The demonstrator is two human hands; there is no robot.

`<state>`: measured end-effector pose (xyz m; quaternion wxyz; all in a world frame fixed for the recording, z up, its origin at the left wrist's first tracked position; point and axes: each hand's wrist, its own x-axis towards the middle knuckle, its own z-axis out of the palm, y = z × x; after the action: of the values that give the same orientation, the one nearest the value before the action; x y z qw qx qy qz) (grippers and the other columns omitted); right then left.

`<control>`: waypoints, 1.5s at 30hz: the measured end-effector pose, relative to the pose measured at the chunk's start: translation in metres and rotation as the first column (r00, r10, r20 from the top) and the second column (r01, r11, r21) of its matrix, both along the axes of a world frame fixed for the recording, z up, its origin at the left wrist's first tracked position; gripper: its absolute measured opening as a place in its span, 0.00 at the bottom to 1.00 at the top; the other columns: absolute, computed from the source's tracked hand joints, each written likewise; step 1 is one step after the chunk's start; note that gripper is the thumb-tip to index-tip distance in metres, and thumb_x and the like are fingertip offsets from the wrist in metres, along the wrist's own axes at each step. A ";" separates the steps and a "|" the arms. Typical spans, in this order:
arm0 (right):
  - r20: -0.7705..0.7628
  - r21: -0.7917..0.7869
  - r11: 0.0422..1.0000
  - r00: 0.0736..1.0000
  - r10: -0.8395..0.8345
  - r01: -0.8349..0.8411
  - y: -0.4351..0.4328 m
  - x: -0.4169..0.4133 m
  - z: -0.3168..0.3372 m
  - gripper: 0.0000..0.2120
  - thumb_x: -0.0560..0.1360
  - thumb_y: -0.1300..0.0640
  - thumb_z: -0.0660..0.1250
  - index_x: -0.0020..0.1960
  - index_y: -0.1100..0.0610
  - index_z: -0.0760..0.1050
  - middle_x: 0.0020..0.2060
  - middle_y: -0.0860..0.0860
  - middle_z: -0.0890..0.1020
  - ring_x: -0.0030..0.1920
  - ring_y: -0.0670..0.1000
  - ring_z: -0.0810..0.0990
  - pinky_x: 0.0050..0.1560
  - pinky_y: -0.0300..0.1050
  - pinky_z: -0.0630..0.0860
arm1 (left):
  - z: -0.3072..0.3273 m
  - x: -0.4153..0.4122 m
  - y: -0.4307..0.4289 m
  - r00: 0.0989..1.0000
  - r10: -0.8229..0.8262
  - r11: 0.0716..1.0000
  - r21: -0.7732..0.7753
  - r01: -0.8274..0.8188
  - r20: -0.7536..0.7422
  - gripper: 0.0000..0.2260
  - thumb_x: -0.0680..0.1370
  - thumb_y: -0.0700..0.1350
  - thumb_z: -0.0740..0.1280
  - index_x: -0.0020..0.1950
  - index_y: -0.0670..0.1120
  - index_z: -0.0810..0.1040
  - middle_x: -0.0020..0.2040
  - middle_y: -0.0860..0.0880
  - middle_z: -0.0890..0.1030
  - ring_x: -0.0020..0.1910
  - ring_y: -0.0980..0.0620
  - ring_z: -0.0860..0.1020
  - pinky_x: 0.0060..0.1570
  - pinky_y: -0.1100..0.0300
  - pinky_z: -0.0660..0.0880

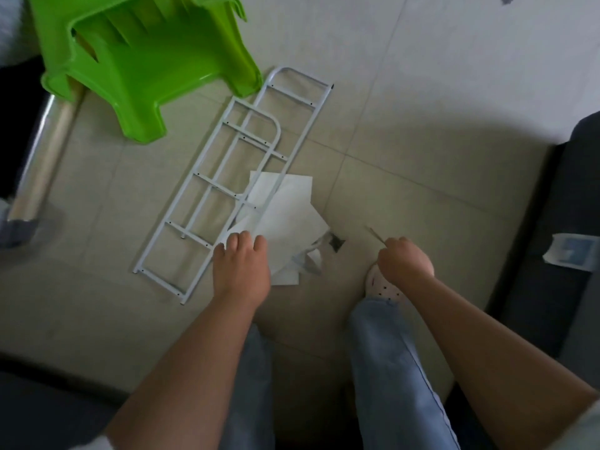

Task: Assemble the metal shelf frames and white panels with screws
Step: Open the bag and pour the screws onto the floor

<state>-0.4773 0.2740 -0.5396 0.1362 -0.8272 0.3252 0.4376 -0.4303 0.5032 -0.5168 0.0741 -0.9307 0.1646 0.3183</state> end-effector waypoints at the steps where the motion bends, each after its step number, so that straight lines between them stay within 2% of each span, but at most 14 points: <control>1: -0.001 0.009 1.000 1.000 0.019 -0.019 -0.012 0.004 0.003 0.16 0.77 0.62 0.52 0.62 0.62 0.70 0.61 0.59 0.71 0.60 0.60 0.73 0.56 0.50 0.71 | 0.001 0.000 -0.013 1.000 0.028 1.000 0.011 -0.028 -0.013 0.12 0.78 0.44 0.57 0.62 0.46 0.67 0.63 0.46 0.69 0.63 0.46 0.66 0.60 0.53 0.64; 8: 0.028 0.046 0.994 0.994 0.101 -0.103 -0.079 0.041 -0.023 0.17 0.76 0.64 0.53 0.64 0.64 0.67 0.61 0.61 0.72 0.61 0.61 0.72 0.55 0.49 0.72 | -0.031 0.020 -0.077 0.998 0.063 0.998 -0.011 -0.062 0.021 0.14 0.79 0.46 0.56 0.64 0.46 0.66 0.64 0.45 0.68 0.64 0.46 0.66 0.60 0.55 0.66; 11: 0.058 0.027 0.994 0.993 0.101 -0.103 -0.088 0.057 -0.062 0.17 0.76 0.64 0.55 0.64 0.65 0.67 0.61 0.62 0.71 0.61 0.62 0.72 0.56 0.50 0.72 | -0.065 0.037 -0.084 0.999 0.039 0.999 -0.039 -0.038 0.038 0.14 0.79 0.45 0.56 0.65 0.45 0.65 0.65 0.45 0.68 0.64 0.46 0.66 0.61 0.54 0.65; 15: 0.030 0.023 0.975 0.975 0.222 -0.223 -0.091 0.067 -0.134 0.16 0.76 0.64 0.55 0.63 0.63 0.69 0.62 0.60 0.73 0.62 0.59 0.73 0.58 0.47 0.71 | -0.127 0.063 -0.068 0.998 -0.028 0.999 -0.021 0.029 0.057 0.16 0.79 0.44 0.56 0.67 0.46 0.63 0.65 0.45 0.67 0.64 0.45 0.65 0.60 0.54 0.64; 17: 0.042 0.012 0.973 0.972 0.231 -0.232 -0.091 0.070 -0.171 0.16 0.76 0.65 0.55 0.63 0.63 0.68 0.61 0.60 0.72 0.62 0.58 0.72 0.58 0.46 0.71 | -0.161 0.077 -0.058 0.994 -0.095 0.995 0.003 0.095 0.061 0.17 0.79 0.44 0.55 0.68 0.46 0.62 0.66 0.45 0.66 0.65 0.45 0.64 0.61 0.53 0.64; 21: 0.192 -0.063 0.976 0.958 0.215 -0.206 -0.087 0.080 -0.240 0.14 0.76 0.65 0.54 0.61 0.63 0.68 0.59 0.60 0.71 0.61 0.60 0.72 0.59 0.49 0.70 | -0.223 0.108 -0.049 0.970 -0.217 0.976 0.019 0.216 0.106 0.19 0.79 0.44 0.55 0.70 0.47 0.61 0.68 0.45 0.65 0.67 0.46 0.63 0.63 0.53 0.62; 25: 0.333 -0.139 0.982 0.928 0.165 -0.125 -0.088 0.097 -0.296 0.12 0.76 0.65 0.54 0.58 0.64 0.70 0.56 0.61 0.71 0.58 0.61 0.73 0.56 0.51 0.71 | -0.273 0.133 -0.055 0.952 -0.238 0.971 0.015 0.240 0.193 0.21 0.78 0.46 0.57 0.71 0.48 0.59 0.69 0.44 0.62 0.69 0.45 0.59 0.66 0.50 0.59; 29: 0.528 -0.227 0.972 0.846 0.078 0.053 -0.094 0.103 -0.334 0.10 0.75 0.64 0.57 0.54 0.66 0.70 0.54 0.65 0.71 0.55 0.64 0.72 0.52 0.53 0.71 | -0.309 0.133 -0.058 0.954 -0.246 0.968 -0.006 0.250 0.173 0.24 0.78 0.52 0.57 0.73 0.49 0.56 0.73 0.43 0.54 0.72 0.44 0.54 0.68 0.47 0.56; 32: 0.566 -0.276 0.957 0.820 0.092 0.084 -0.094 0.100 -0.345 0.11 0.74 0.65 0.58 0.55 0.66 0.70 0.53 0.65 0.71 0.55 0.64 0.71 0.51 0.52 0.69 | -0.326 0.122 -0.051 0.968 -0.223 0.973 -0.037 0.229 0.118 0.24 0.78 0.54 0.58 0.72 0.48 0.57 0.72 0.43 0.56 0.71 0.43 0.56 0.68 0.47 0.57; 35: 0.504 -0.334 0.943 0.846 0.176 0.003 -0.090 0.095 -0.346 0.15 0.74 0.64 0.58 0.60 0.64 0.68 0.56 0.64 0.71 0.58 0.62 0.69 0.54 0.52 0.67 | -0.336 0.116 -0.046 0.982 -0.178 0.980 -0.077 0.183 0.070 0.23 0.79 0.53 0.56 0.73 0.49 0.56 0.73 0.42 0.55 0.72 0.44 0.55 0.69 0.45 0.58; 41: 0.466 -0.351 0.926 0.833 0.299 -0.136 -0.075 0.081 -0.327 0.18 0.75 0.62 0.60 0.64 0.62 0.67 0.63 0.61 0.67 0.66 0.59 0.63 0.63 0.51 0.62 | -0.347 0.112 -0.039 0.998 -0.056 0.986 -0.161 0.050 -0.034 0.24 0.81 0.53 0.53 0.76 0.51 0.50 0.76 0.46 0.44 0.75 0.46 0.43 0.71 0.41 0.51; 43: 0.396 -0.333 0.896 0.819 0.416 -0.294 -0.068 0.070 -0.311 0.21 0.75 0.60 0.61 0.68 0.61 0.65 0.67 0.60 0.65 0.69 0.57 0.60 0.65 0.51 0.60 | -0.348 0.115 -0.040 0.996 -0.068 0.987 -0.150 0.059 -0.055 0.25 0.81 0.53 0.52 0.76 0.52 0.48 0.77 0.47 0.42 0.75 0.46 0.42 0.71 0.40 0.49; 45: 0.276 -0.307 0.818 0.777 0.566 -0.486 -0.057 0.055 -0.290 0.24 0.76 0.55 0.61 0.70 0.59 0.62 0.69 0.57 0.63 0.71 0.55 0.58 0.67 0.50 0.58 | -0.343 0.117 -0.040 0.993 -0.087 0.992 -0.103 0.079 -0.074 0.25 0.81 0.51 0.54 0.76 0.52 0.47 0.76 0.45 0.41 0.75 0.44 0.42 0.71 0.40 0.49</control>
<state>-0.4225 0.2171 -0.8294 -0.0276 -0.9597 0.0955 0.2630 -0.3135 0.4628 -0.8600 0.0341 -0.9123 0.2215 0.3427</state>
